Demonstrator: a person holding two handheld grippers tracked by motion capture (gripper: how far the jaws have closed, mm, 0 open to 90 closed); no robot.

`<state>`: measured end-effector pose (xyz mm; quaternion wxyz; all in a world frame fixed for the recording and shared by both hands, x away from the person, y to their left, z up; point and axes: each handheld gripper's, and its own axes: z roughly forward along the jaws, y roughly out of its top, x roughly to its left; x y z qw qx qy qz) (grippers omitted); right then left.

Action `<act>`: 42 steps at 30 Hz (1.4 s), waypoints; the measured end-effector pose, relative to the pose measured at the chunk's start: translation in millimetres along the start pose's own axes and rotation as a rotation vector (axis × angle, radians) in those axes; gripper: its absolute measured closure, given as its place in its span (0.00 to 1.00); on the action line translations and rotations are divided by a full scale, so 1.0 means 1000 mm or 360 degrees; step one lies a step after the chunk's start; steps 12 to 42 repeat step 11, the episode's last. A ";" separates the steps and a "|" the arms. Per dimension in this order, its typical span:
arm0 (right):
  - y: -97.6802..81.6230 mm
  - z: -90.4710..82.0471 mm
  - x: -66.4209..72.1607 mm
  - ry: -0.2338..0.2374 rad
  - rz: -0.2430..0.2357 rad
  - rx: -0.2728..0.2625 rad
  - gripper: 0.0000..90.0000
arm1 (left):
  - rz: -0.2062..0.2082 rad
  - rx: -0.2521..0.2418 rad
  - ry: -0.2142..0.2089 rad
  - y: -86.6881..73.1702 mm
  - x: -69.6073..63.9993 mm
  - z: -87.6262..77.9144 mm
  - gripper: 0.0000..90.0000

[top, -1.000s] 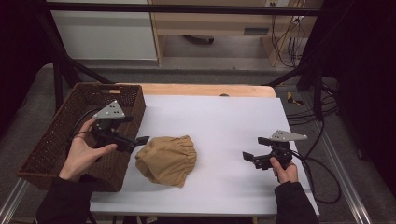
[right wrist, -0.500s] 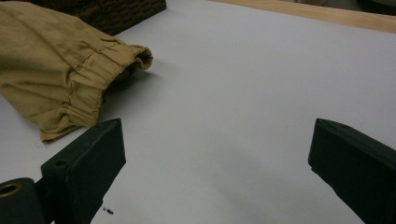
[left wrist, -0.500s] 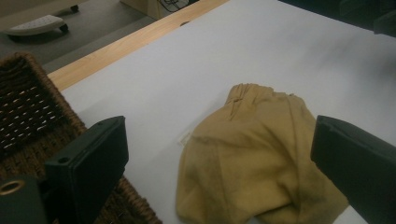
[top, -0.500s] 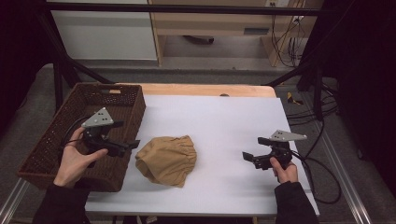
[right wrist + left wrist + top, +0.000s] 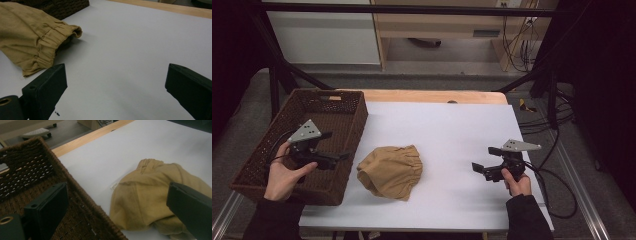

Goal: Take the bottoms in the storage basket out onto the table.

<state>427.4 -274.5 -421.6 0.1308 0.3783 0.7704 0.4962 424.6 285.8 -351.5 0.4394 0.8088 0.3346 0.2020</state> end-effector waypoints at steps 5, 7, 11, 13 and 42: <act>0.000 0.000 0.000 0.0002 0.0005 -0.0002 0.05 | -0.0034 0.0018 0.0019 -0.009 0.004 -0.002 0.05; 0.000 0.000 0.000 0.0002 0.0004 -0.0002 0.05 | -0.0048 0.0019 0.0028 -0.011 0.006 -0.003 0.04; 0.000 -0.001 0.000 0.0006 0.0007 -0.0003 0.05 | -0.0069 0.0030 0.0024 -0.015 0.008 -0.002 0.05; 0.000 -0.001 0.000 0.0006 0.0007 -0.0003 0.05 | -0.0069 0.0030 0.0024 -0.015 0.008 -0.002 0.05; 0.000 -0.001 0.000 0.0006 0.0007 -0.0003 0.05 | -0.0069 0.0030 0.0024 -0.015 0.008 -0.002 0.05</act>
